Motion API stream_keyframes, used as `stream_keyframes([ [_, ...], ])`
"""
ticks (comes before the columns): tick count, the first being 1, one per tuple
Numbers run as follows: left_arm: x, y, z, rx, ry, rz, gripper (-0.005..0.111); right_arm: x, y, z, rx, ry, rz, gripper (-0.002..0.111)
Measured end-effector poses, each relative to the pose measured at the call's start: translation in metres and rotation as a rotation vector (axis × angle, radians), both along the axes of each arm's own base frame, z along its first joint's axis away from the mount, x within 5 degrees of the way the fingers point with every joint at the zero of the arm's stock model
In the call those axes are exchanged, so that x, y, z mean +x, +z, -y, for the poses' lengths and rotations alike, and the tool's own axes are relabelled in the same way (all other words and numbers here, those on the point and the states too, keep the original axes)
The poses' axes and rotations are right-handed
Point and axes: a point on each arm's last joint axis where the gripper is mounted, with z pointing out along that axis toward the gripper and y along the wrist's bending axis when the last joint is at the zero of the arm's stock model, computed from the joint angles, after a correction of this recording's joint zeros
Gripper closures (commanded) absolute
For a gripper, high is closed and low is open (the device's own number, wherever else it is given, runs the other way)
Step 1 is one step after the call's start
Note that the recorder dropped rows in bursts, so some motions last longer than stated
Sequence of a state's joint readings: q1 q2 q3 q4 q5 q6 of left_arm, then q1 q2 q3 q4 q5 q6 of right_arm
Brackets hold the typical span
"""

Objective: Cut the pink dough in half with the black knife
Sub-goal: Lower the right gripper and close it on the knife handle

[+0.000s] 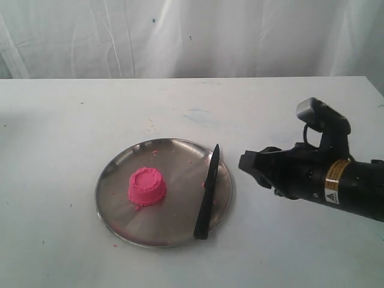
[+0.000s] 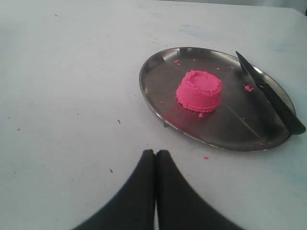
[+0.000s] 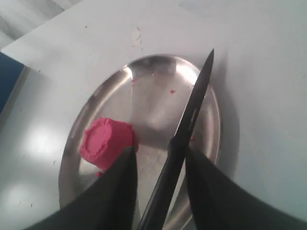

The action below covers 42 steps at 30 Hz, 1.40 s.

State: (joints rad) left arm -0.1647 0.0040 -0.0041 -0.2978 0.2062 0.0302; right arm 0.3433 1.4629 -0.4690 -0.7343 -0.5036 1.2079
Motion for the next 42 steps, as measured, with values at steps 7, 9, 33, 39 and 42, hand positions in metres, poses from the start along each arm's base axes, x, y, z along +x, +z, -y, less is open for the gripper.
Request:
stream_keyframes([
  [7,0.0,0.0,0.0,0.0,0.0,0.0,0.105,0.015,-0.036,-0.021,0.092,0.16,-0.127,0.067],
  [9,0.0,0.0,0.0,0.0,0.0,0.0,0.105,0.018,-0.043,-0.026,0.114,0.198,-0.148,0.067],
  [33,0.0,0.0,0.0,0.0,0.0,0.0,0.105,0.048,-0.054,-0.041,-0.026,0.276,-0.272,0.055],
  [39,0.0,0.0,0.0,0.0,0.0,0.0,0.105,0.051,-0.06,-0.058,-0.057,0.295,-0.311,0.055],
  [42,0.0,0.0,0.0,0.0,0.0,0.0,0.105,0.052,-0.064,-0.06,-0.064,0.28,-0.33,0.055],
])
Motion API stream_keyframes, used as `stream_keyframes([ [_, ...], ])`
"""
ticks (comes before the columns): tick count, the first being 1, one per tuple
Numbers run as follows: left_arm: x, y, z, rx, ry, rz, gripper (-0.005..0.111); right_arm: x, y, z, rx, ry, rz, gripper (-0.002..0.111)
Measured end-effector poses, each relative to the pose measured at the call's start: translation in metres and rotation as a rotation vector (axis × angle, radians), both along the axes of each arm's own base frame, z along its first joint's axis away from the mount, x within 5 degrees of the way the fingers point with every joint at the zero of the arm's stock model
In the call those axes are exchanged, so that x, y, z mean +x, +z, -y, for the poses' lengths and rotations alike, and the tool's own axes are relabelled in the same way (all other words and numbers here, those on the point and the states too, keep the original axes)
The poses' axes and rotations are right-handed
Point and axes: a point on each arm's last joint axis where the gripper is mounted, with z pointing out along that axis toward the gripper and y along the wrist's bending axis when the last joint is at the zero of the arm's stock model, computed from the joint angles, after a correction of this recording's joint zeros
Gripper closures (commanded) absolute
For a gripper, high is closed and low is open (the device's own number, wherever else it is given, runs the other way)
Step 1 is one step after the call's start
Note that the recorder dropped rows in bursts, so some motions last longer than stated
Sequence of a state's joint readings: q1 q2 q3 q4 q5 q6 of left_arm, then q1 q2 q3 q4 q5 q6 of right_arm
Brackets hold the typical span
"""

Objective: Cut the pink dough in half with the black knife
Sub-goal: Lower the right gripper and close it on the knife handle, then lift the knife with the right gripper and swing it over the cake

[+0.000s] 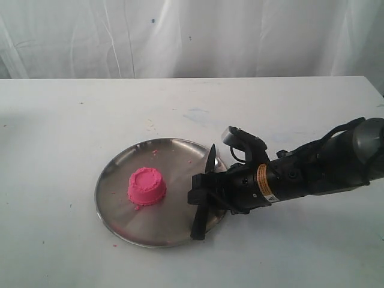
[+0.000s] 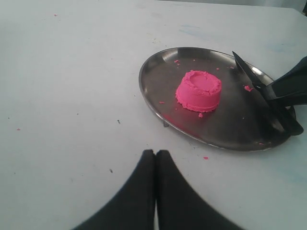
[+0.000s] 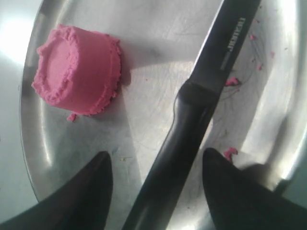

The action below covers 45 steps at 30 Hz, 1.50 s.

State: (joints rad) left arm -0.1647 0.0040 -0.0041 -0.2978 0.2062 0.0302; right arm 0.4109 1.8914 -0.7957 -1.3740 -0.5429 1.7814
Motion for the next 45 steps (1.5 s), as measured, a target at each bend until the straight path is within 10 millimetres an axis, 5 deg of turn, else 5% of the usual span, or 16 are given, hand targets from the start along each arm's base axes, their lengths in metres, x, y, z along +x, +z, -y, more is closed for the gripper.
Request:
stream_keyframes([
  [20,0.0,0.0,0.0,0.0,0.0,0.0,0.105,-0.002,-0.008,-0.009,-0.044,-0.005,-0.012,0.06],
  [36,0.0,0.0,0.0,0.0,0.0,0.0,0.105,0.001,-0.013,-0.008,-0.054,-0.071,-0.053,0.093],
  [45,0.0,0.0,0.0,0.0,0.0,0.0,0.105,0.004,-0.007,-0.007,-0.099,-0.064,0.0,0.101],
])
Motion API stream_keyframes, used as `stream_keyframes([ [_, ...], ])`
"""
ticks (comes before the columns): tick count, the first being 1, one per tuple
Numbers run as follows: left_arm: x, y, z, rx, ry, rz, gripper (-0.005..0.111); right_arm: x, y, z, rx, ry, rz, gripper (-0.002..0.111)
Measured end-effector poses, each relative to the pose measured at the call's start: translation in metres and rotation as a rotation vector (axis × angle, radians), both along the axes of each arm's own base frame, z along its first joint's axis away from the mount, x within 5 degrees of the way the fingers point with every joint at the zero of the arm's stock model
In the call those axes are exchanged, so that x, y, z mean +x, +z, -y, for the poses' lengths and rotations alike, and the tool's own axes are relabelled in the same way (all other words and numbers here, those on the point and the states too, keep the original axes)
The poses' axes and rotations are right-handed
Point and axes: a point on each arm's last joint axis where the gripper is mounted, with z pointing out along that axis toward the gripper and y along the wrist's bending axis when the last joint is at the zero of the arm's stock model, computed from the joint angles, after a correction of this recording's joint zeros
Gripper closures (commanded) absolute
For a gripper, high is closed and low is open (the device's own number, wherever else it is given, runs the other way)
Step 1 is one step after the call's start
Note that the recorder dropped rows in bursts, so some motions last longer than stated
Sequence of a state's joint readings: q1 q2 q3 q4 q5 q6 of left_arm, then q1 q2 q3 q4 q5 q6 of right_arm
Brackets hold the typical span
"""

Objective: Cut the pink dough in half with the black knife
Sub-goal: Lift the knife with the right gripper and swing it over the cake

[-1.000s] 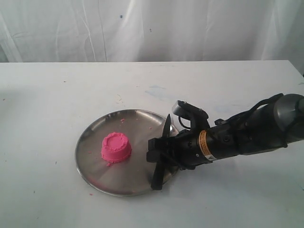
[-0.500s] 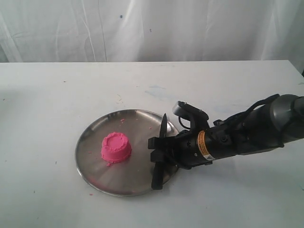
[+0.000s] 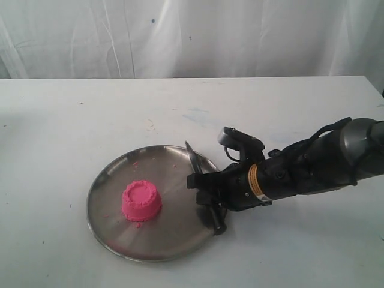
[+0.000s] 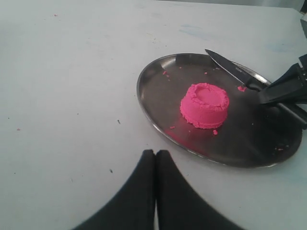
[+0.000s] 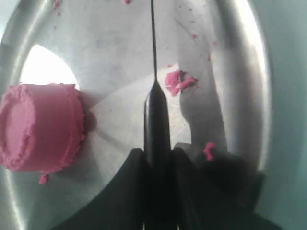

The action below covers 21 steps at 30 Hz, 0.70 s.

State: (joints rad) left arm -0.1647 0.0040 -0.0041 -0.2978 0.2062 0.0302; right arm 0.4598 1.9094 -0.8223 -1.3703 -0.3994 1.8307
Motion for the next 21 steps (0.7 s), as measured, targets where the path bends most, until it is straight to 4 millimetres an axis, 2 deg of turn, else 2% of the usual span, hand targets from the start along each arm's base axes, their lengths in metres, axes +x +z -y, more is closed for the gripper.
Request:
stream_keyframes([
  [5,0.0,0.0,0.0,0.0,0.0,0.0,0.105,0.003,0.017,0.008,-0.089,0.004,0.106,0.101],
  [12,0.0,0.0,0.0,0.0,0.0,0.0,0.105,-0.003,0.067,0.009,-0.067,0.093,0.28,0.106],
  [21,0.0,0.0,0.0,0.0,0.0,0.0,0.105,-0.045,0.137,-0.009,-0.098,0.345,0.6,0.106],
])
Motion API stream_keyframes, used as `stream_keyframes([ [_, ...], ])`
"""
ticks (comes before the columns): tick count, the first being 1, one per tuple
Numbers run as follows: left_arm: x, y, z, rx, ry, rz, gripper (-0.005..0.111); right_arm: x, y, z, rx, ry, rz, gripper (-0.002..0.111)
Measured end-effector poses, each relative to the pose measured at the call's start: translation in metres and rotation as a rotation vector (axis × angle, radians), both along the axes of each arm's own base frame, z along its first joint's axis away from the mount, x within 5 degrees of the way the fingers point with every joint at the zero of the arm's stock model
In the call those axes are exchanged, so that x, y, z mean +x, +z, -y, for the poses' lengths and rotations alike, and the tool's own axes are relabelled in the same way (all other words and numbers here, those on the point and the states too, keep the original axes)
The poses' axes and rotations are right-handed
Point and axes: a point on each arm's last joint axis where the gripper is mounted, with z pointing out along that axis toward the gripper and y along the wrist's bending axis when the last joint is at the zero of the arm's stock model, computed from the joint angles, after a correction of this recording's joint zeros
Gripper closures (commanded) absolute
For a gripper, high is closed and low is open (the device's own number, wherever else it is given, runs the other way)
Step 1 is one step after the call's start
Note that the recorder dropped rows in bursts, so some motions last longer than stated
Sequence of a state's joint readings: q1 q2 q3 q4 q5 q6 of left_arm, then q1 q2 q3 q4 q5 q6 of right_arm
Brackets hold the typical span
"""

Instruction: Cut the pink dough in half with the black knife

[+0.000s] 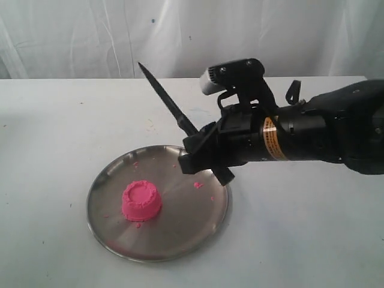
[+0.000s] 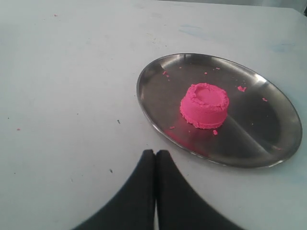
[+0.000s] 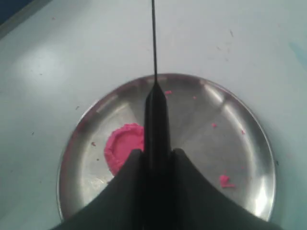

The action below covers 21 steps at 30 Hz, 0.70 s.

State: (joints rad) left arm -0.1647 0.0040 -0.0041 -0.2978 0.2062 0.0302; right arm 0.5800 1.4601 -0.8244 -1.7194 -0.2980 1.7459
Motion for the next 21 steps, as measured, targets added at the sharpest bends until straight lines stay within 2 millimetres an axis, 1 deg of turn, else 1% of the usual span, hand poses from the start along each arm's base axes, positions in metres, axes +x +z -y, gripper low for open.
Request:
stream_keyframes([
  [4,0.0,0.0,0.0,0.0,0.0,0.0,0.105,-0.025,0.026,-0.013,-0.002,0.124,0.168,0.106],
  [6,0.0,0.0,0.0,0.0,0.0,0.0,0.105,-0.033,0.037,-0.018,0.037,0.141,0.211,0.106],
  [9,0.0,0.0,0.0,0.0,0.0,0.0,0.105,-0.039,0.053,-0.017,0.062,0.097,0.306,0.106],
  [10,0.0,0.0,0.0,0.0,0.0,0.0,0.105,-0.038,0.056,-0.014,0.069,0.043,0.308,0.106],
  [12,0.0,0.0,0.0,0.0,0.0,0.0,0.105,-0.034,0.053,-0.006,-0.042,-0.032,0.333,0.106],
  [14,0.0,0.0,0.0,0.0,0.0,0.0,0.105,-0.033,0.043,0.003,-0.154,-0.091,0.257,0.106],
  [15,0.0,0.0,0.0,0.0,0.0,0.0,0.105,-0.035,0.035,0.006,-0.228,-0.092,0.204,0.106],
  [18,0.0,0.0,0.0,0.0,0.0,0.0,0.105,-0.048,0.017,0.008,-0.379,-0.035,0.07,0.106],
  [21,0.0,0.0,0.0,0.0,0.0,0.0,0.105,-0.062,0.01,0.004,-0.464,0.043,0.004,0.106],
])
